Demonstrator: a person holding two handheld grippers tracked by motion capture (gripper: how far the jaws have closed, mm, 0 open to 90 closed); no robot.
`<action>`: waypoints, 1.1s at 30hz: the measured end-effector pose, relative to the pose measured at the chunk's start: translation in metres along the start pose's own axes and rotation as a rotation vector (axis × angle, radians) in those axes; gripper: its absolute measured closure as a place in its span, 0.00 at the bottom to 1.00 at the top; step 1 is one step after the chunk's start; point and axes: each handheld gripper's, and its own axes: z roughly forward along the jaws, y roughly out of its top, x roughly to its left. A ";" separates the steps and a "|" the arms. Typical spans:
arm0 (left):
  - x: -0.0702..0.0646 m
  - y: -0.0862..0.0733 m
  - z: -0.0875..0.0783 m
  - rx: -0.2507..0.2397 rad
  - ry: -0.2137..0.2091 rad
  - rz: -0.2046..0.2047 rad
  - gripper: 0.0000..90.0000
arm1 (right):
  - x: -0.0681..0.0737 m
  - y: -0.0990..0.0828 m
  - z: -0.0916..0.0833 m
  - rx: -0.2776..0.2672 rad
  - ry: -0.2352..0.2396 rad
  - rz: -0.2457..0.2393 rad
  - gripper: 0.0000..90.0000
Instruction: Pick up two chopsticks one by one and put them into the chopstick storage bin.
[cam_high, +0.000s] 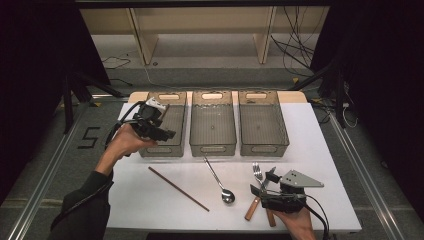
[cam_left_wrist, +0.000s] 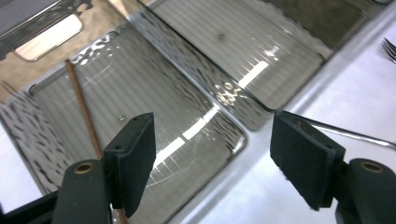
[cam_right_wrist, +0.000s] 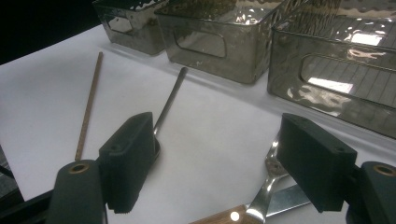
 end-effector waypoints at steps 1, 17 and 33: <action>-0.003 -0.001 -0.001 -0.001 0.000 0.007 0.34 | 0.000 0.000 0.000 0.000 0.000 0.001 0.31; -0.038 -0.018 -0.003 0.100 -0.032 0.230 0.29 | 0.001 0.000 0.000 -0.001 0.004 0.001 0.31; -0.065 -0.051 0.025 0.253 -0.171 0.441 0.27 | 0.001 0.000 0.000 0.003 0.001 -0.002 0.31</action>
